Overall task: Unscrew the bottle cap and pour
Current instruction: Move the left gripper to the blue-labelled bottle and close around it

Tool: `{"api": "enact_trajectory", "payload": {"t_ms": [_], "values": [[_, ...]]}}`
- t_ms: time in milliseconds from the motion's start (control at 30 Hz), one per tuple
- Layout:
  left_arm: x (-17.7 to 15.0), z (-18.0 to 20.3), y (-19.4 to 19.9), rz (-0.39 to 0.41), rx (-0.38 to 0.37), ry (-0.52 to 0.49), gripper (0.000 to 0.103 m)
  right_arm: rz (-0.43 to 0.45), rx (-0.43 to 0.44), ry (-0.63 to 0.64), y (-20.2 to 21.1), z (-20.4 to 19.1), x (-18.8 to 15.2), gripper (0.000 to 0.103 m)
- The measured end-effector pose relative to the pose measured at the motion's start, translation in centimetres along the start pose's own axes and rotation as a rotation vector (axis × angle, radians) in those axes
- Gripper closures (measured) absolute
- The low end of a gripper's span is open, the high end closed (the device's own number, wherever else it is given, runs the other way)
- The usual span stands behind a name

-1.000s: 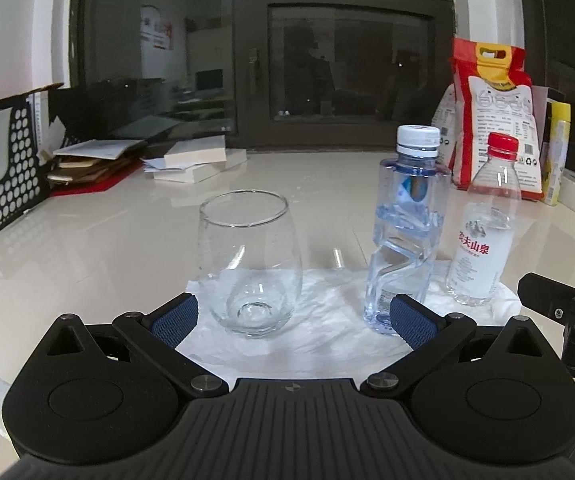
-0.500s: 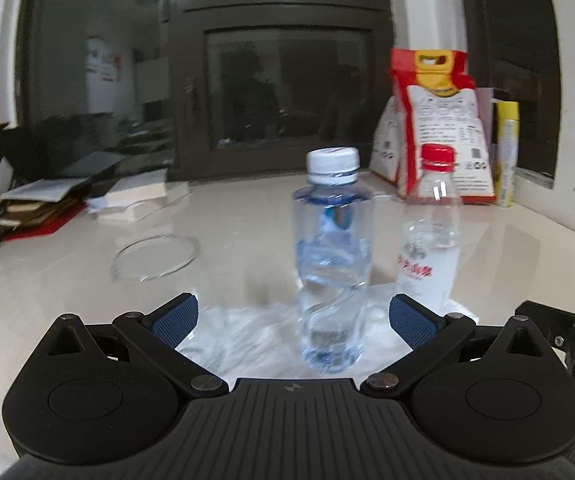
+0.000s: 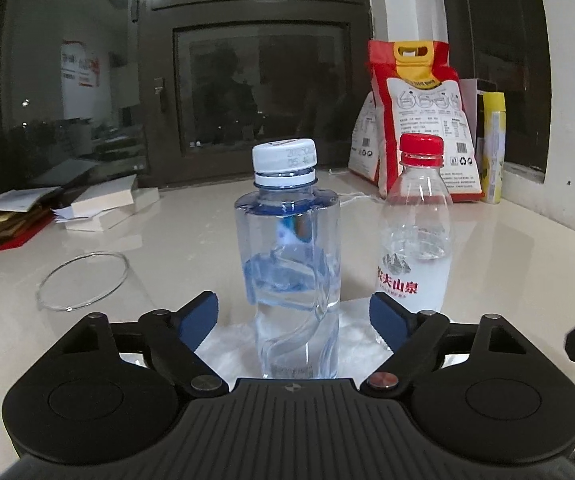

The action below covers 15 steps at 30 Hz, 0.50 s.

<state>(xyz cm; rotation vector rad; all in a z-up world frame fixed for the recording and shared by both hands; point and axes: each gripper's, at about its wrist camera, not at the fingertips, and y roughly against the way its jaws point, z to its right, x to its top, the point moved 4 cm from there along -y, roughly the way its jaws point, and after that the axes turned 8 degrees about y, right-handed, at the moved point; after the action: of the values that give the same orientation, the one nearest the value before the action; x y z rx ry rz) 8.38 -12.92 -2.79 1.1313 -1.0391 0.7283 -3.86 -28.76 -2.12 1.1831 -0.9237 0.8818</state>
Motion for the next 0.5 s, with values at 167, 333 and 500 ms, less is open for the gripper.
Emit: {"api": "enact_trajectory", "payload": {"t_ms": [167, 333, 500], "values": [[0.1, 0.0, -1.1, 0.018, -0.009, 0.021, 0.026, -0.002, -0.002, 0.002, 0.0, 0.0, 0.0, 0.0], [0.0, -0.3, -1.7, 0.024, -0.025, 0.031, 0.041, -0.005, -0.004, 0.003, -0.1, 0.1, 0.1, 0.0], [-0.1, -0.8, -2.0, 0.023, -0.044, 0.036, 0.044, -0.007, -0.005, 0.005, -0.1, 0.1, 0.1, 0.0]]}}
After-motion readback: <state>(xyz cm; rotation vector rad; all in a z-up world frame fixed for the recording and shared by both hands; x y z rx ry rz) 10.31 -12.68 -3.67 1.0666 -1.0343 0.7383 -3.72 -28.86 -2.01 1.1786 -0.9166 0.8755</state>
